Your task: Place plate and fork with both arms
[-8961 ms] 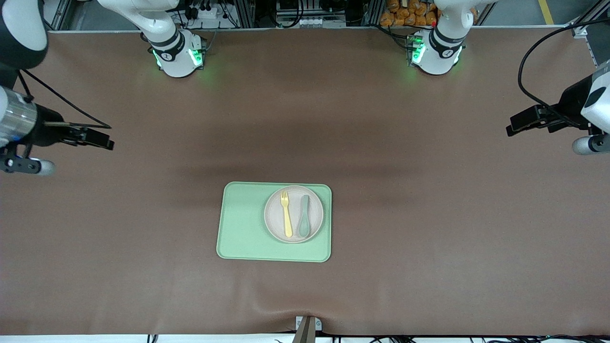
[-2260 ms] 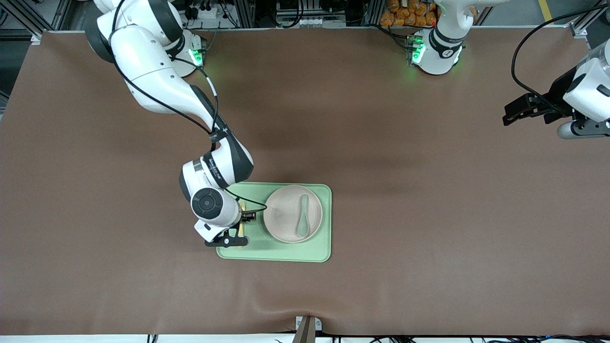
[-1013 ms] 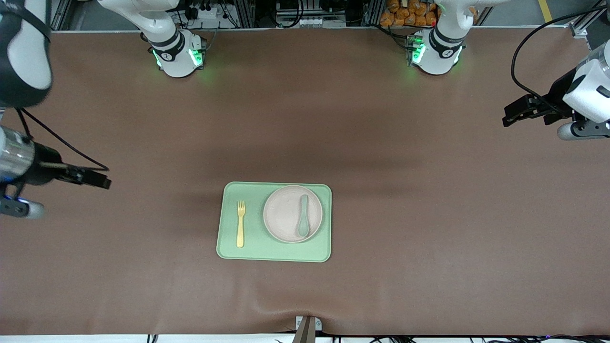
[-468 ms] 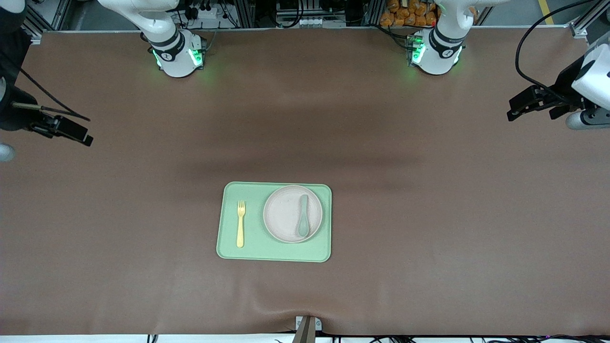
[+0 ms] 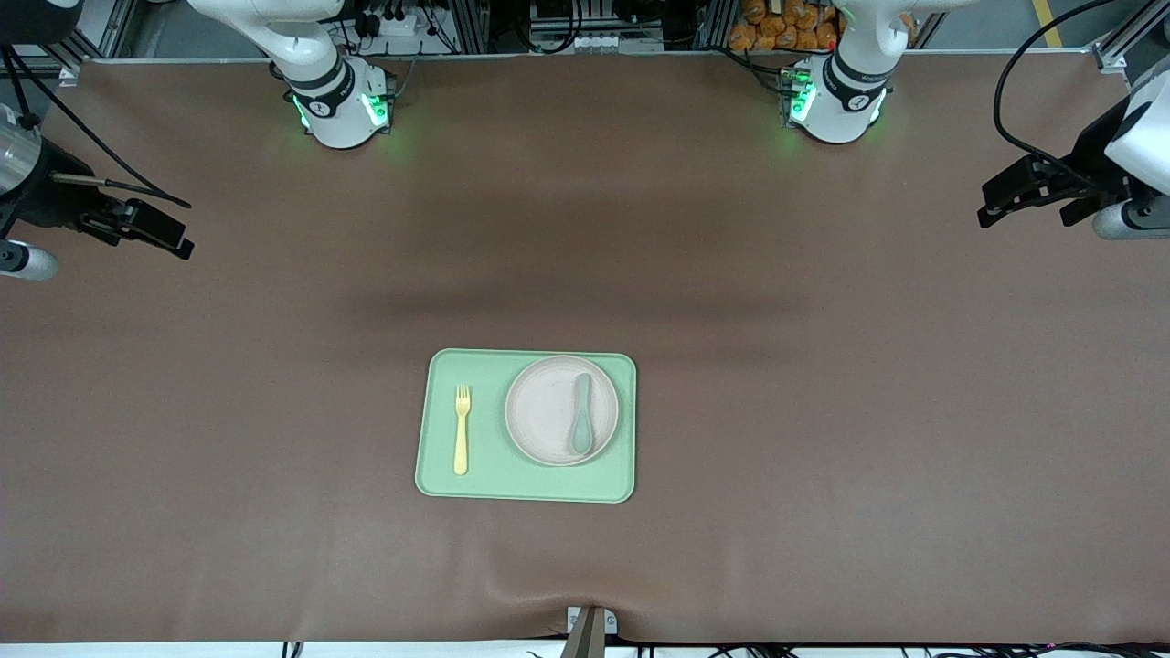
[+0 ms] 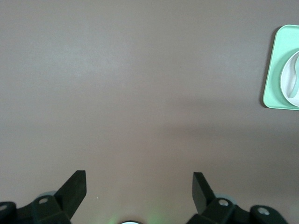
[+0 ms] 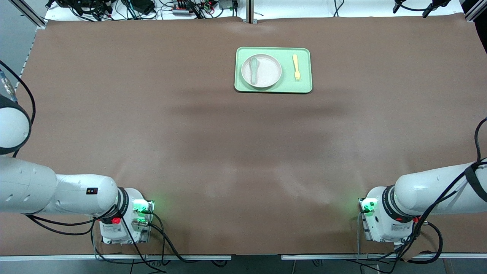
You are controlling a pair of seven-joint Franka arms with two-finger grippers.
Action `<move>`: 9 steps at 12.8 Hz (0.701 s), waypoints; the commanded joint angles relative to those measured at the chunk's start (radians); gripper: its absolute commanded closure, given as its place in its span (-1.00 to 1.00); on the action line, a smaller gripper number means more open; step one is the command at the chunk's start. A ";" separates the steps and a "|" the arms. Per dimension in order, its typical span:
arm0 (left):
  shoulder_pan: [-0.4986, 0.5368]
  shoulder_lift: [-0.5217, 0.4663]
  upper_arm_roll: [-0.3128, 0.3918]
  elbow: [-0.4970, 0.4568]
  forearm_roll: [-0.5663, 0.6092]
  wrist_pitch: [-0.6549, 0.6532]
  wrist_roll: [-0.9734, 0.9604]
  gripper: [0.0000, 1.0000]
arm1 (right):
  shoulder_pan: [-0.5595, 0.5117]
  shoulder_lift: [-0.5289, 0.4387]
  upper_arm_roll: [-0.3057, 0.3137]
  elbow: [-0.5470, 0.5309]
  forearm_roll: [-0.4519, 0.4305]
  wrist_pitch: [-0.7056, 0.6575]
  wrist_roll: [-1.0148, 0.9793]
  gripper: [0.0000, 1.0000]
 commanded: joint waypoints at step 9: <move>0.001 0.002 0.005 0.037 0.037 -0.016 0.017 -1.00 | -0.027 0.007 0.009 0.028 -0.048 0.003 -0.224 -1.00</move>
